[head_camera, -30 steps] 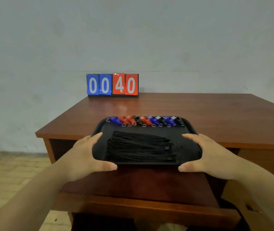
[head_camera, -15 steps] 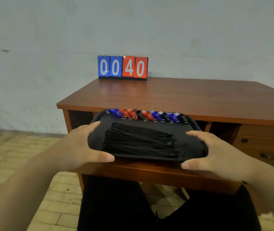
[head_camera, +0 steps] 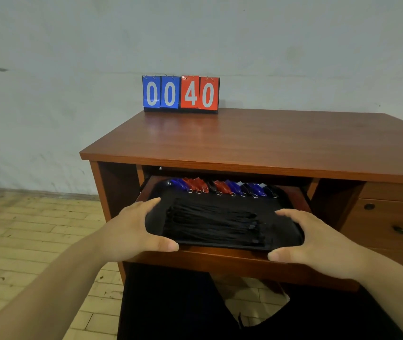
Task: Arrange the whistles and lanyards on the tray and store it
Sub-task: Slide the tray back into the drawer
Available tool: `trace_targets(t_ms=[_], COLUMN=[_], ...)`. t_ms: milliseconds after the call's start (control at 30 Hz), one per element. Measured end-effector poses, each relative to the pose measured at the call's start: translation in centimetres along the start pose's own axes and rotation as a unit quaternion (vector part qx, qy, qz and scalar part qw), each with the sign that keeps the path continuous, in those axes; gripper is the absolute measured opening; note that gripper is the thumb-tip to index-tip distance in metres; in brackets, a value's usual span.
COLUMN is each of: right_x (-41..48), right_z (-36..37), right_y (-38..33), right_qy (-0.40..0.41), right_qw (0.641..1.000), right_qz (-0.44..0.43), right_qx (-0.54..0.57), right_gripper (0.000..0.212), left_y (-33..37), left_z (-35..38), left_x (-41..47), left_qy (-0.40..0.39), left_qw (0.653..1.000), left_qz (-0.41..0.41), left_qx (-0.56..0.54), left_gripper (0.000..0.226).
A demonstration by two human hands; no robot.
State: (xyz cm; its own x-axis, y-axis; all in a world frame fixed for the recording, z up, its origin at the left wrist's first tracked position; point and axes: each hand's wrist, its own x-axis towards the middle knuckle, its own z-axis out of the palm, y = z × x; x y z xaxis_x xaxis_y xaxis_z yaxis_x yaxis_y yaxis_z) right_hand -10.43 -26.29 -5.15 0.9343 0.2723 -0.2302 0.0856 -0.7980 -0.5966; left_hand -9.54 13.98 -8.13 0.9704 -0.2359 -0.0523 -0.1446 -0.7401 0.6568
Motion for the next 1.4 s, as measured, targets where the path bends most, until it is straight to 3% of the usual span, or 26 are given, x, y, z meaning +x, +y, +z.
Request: trace_targets(t_ms=[400, 667, 900, 1400], right_x=[3.8, 4.0, 3.9, 6.3], right_z=[0.7, 1.3, 2.4, 1.7], right_y=[2.1, 2.4, 1.9, 2.0], right_qy=[-0.007, 0.002, 0.065, 0.209], right_qw=[0.998, 0.996, 0.982, 0.95], right_qz=[0.055, 0.052, 0.07, 0.004], right_qx=[-0.041, -0.077, -0.161, -0.232], right_gripper=[0.129, 0.118, 0.112, 0.086], left_y=[0.1, 1.6, 1.5, 1.6], left_z=[0.9, 1.4, 3.8, 3.4], left_x=[4.0, 3.7, 3.6, 6.6], left_qy=[-0.033, -0.07, 0.043, 0.126], left_qw=[0.994, 0.986, 0.956, 0.936], left_qz=[-0.078, -0.099, -0.122, -0.066], left_qx=[0.067, 0.113, 0.264, 0.321], left_gripper=[0.13, 0.119, 0.108, 0.091])
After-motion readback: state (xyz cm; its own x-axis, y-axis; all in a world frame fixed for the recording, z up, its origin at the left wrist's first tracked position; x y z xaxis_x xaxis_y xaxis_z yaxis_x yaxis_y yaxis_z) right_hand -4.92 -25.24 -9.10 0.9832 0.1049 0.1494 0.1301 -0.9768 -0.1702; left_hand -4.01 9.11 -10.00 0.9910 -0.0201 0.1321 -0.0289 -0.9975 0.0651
